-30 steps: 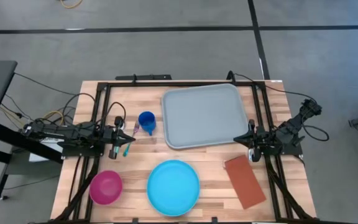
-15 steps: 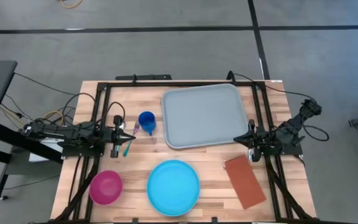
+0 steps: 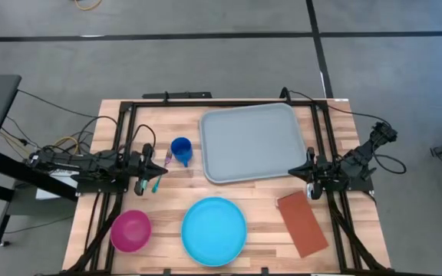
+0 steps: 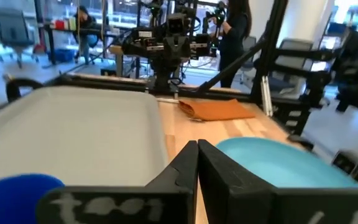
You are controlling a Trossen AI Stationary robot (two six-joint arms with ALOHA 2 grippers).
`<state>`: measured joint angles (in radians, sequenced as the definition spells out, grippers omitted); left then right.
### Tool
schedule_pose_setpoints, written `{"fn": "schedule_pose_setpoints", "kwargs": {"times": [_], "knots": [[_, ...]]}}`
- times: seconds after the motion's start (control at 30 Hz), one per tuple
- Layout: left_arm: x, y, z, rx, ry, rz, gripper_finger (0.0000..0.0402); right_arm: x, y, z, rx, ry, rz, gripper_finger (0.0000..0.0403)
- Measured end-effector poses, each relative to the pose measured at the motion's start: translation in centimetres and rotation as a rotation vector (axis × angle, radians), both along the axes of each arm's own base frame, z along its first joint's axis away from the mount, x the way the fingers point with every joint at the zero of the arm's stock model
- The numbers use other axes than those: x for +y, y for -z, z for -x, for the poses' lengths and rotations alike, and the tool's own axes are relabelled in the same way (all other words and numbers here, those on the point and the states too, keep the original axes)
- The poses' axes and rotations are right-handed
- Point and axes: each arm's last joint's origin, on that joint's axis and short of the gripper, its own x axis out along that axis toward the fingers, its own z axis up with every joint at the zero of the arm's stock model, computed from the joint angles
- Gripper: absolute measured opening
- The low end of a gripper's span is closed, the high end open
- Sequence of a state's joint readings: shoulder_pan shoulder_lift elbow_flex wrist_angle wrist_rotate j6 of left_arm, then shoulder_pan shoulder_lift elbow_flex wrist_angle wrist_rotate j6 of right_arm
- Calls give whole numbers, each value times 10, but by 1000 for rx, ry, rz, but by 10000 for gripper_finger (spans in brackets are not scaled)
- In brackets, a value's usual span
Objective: Set up tray
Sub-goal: Put the blue mug on the gray serving tray
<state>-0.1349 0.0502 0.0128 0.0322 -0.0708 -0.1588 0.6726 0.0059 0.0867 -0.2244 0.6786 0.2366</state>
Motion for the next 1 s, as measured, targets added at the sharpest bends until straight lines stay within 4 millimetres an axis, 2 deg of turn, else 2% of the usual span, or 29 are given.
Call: {"fn": "schedule_pose_setpoints", "kwargs": {"times": [0.27, 0.47, 0.6, 0.83, 1.0], "knots": [[2, -3, 0, -31, -58, 3, 0, 0, -3, -1, -39, 9, -15, 0], [6, -4, 0, -43, -197, 15, 0, -2, -6, -2, -63, 29, 29, 0], [8, -5, 1, -57, -266, 41, 0, -6, -10, -3, -95, 126, 11, 0], [8, -8, 1, -83, -283, 50, 2, -9, -10, -4, -87, 177, 36, 0], [9, -12, 1, -119, -302, 20, 22, -14, -17, -5, -139, 231, 98, 1]]}}
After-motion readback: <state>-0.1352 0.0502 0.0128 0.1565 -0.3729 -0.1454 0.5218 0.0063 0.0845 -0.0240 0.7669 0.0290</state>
